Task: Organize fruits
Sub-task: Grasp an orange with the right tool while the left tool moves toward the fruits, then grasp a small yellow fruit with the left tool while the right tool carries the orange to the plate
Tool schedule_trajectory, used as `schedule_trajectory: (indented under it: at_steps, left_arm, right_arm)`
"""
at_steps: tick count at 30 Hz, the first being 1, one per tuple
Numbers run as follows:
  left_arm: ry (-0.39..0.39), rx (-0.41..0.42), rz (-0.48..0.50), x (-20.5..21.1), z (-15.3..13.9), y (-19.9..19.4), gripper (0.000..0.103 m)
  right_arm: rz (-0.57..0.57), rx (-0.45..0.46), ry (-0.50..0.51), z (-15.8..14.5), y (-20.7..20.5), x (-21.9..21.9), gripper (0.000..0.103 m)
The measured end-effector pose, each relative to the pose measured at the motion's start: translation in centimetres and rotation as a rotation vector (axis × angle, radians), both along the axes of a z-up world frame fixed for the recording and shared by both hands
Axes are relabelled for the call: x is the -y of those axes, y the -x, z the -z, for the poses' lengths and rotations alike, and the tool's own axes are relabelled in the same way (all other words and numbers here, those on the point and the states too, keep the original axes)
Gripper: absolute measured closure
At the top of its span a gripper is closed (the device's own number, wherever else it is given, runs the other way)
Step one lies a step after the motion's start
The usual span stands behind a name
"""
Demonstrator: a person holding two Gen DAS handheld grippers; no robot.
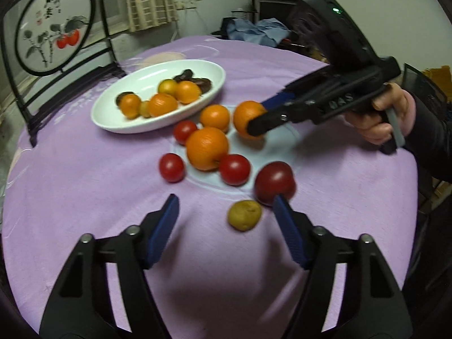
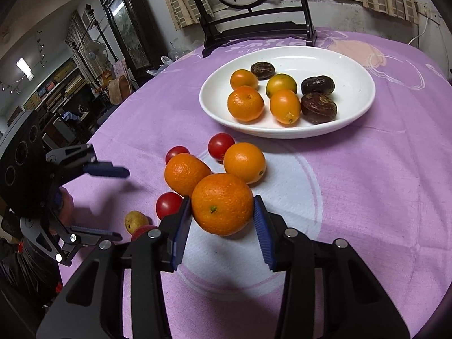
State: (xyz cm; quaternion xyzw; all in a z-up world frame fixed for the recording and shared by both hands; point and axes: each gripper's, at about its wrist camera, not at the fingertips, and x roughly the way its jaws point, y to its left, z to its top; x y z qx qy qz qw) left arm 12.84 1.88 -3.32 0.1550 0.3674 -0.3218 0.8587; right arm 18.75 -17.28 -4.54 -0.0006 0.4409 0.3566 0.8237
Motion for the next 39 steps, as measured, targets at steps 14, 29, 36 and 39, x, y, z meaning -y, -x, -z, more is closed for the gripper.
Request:
schedule_trajectory:
  at_steps: [14, 29, 36, 39]
  left_arm:
    - [-0.074, -0.058, 0.036, 1.3, 1.7, 0.3, 0.065]
    - [0.078, -0.022, -0.056, -0.4, -1.5, -2.2, 0.074]
    - [0.188, 0.003, -0.408, 0.3, -5.0, -12.9, 0.074]
    - [0.186, -0.003, -0.496, 1.1, -4.7, -16.4, 0.074]
  right_arm:
    - [0.016, 0.001, 0.005, 0.1, 0.0, 0.2, 0.059]
    - [0.092, 0.085, -0.133, -2.6, -1.4, 2.3, 0.059]
    - [0.330, 0.183, -0.112, -3.2, -8.3, 3.0, 0.059]
    - [0.377, 0.188, -0.091, -2.4, -10.6, 3.2, 0.059]
